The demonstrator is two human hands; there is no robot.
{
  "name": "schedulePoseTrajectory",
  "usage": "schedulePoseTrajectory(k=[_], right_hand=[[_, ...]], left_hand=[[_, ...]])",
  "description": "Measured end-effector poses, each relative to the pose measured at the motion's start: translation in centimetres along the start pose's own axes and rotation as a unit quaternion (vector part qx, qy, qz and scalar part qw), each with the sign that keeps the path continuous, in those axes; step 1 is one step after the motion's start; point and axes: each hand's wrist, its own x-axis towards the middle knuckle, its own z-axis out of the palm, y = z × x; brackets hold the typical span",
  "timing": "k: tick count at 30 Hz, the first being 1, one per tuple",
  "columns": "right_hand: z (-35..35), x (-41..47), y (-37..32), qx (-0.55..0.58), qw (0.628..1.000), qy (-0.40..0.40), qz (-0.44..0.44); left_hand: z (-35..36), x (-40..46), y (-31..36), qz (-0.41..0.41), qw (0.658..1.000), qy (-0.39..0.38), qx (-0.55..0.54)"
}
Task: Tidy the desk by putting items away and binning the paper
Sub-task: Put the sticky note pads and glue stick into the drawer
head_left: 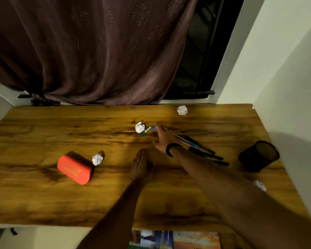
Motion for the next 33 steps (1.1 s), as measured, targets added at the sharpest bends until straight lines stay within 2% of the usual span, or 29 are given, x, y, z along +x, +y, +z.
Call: schedulePoseTrajectory(k=[5,9,14,18,22,25,29,33], right_hand=[[-0.1,5.4,-0.5,-0.030,0.999,-0.010,-0.001],[0.9,6.3,0.3,-0.034,0.999,-0.003,0.020],[2.0,5.8,1.7,-0.004,0.998,0.062,0.010],[1.9,4.3,1.9,-0.029,0.999,0.040,0.018],[1.2,1.5,2.5,-0.050,0.998,0.020,0.012],[0.4,-1.5,3.5,0.086,0.994,0.022,0.069],[-0.9,-6.9,5.0,0.275,0.952,0.052,0.126],[-1.3,-13.4,8.3,0.383,0.913,0.047,0.131]], left_hand=[[-0.8,4.7,0.5,0.030,0.993,0.085,-0.069],[-1.2,8.3,0.7,0.084,0.982,0.162,-0.048],[-1.0,10.9,1.4,0.060,0.990,0.129,0.010],[-1.3,10.2,2.3,0.023,0.994,0.100,0.030],[-2.3,8.0,3.5,-0.014,0.999,0.039,0.029],[-2.5,5.5,4.1,-0.040,0.999,0.018,0.012],[-1.9,1.0,4.7,-0.064,0.997,0.035,-0.013],[-0.1,-2.0,4.8,-0.131,0.987,0.026,-0.093]])
